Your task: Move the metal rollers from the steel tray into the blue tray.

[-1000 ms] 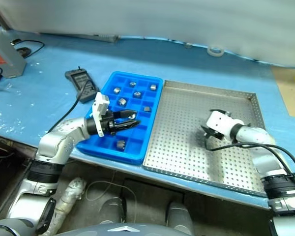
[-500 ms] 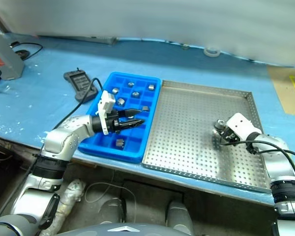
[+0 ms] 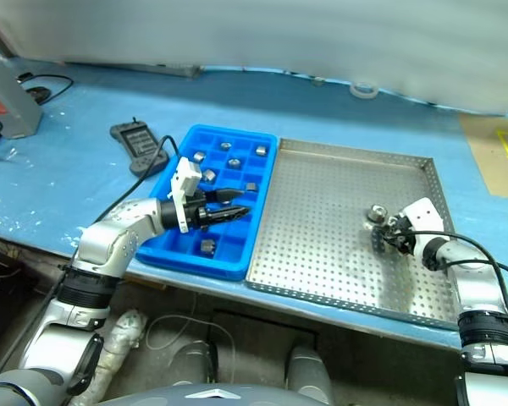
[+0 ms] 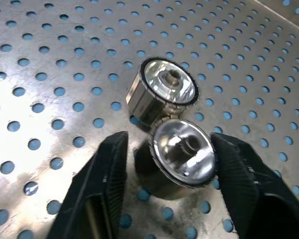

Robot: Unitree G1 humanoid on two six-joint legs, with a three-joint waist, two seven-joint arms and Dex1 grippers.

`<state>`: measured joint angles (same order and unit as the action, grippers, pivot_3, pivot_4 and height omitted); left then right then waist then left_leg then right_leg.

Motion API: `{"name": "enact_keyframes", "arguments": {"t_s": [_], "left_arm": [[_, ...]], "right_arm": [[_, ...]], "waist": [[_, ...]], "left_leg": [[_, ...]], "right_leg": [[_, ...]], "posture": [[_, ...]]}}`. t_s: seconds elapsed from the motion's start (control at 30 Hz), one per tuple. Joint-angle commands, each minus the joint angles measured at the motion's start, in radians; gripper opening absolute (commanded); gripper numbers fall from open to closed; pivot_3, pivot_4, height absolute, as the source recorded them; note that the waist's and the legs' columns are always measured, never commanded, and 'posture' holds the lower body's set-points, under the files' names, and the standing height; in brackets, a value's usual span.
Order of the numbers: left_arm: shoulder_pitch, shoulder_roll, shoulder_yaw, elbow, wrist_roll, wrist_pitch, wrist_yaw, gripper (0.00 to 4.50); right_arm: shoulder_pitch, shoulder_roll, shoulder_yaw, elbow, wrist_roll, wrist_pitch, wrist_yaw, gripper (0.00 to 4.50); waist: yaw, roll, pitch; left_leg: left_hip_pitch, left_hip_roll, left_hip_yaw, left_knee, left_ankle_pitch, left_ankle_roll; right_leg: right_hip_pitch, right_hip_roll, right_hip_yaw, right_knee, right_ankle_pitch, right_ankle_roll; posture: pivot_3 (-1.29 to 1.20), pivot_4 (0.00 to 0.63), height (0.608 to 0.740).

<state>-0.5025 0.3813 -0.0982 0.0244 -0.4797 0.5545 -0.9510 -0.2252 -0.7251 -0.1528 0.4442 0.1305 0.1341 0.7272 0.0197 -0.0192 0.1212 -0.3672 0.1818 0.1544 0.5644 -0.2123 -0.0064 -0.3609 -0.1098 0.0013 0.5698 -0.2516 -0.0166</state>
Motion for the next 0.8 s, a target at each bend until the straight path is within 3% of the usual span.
{"name": "enact_keyframes", "arguments": {"t_s": [0.03, 0.23, 0.4, 0.53, 0.8], "left_arm": [[-0.013, -0.004, 0.003, -0.02, 0.0, -0.007, 0.002, 2.99], [-0.026, -0.007, 0.002, -0.002, 0.001, -0.01, -0.002, 2.99], [-0.035, -0.019, 0.032, -0.016, -0.08, 0.076, -0.019, 2.99], [-0.071, -0.062, 0.085, 0.013, -0.183, 0.196, 0.011, 2.99], [-0.186, -0.178, 0.162, 0.184, -0.247, 0.273, 0.082, 2.99]], "right_arm": [[0.025, -0.001, -0.001, -0.017, 0.005, 0.031, 0.009, 1.78], [0.035, 0.001, 0.003, -0.083, 0.01, 0.049, 0.009, 1.78], [0.005, 0.008, 0.046, -0.272, -0.014, 0.055, -0.003, 1.78], [-0.058, 0.011, 0.13, -0.449, -0.07, 0.017, -0.003, 1.78], [-0.184, 0.027, 0.232, -0.661, -0.129, 0.014, 0.012, 1.78]], "waist": [[0.0, 0.0, 0.0], [-0.001, 0.0, 0.0], [-0.004, 0.002, 0.001], [-0.005, 0.003, 0.002], [0.005, 0.003, 0.002]], "left_leg": [[0.0, 0.0, 0.0, 0.0, 0.0, 0.0], [0.0, 0.0, 0.0, 0.0, 0.0, 0.0], [0.0, 0.0, 0.0, -0.001, 0.0, -0.001], [-0.001, 0.0, 0.001, -0.002, 0.001, -0.003], [-0.002, -0.001, -0.001, -0.002, 0.001, -0.002]], "right_leg": [[0.0, 0.0, 0.0, 0.0, 0.0, 0.0], [0.0, 0.0, 0.0, 0.0, 0.0, 0.0], [-0.002, 0.0, 0.0, 0.0, 0.0, 0.0], [-0.003, 0.0, 0.0, 0.0, 0.0, 0.0], [-0.002, 0.0, 0.001, 0.0, 0.0, 0.0]], "posture": [[-0.12, 0.15, 0.74], [-0.13, 0.15, 0.74], [-0.13, 0.15, 0.74], [-0.12, 0.15, 0.74], [-0.12, 0.15, 0.74]]}}
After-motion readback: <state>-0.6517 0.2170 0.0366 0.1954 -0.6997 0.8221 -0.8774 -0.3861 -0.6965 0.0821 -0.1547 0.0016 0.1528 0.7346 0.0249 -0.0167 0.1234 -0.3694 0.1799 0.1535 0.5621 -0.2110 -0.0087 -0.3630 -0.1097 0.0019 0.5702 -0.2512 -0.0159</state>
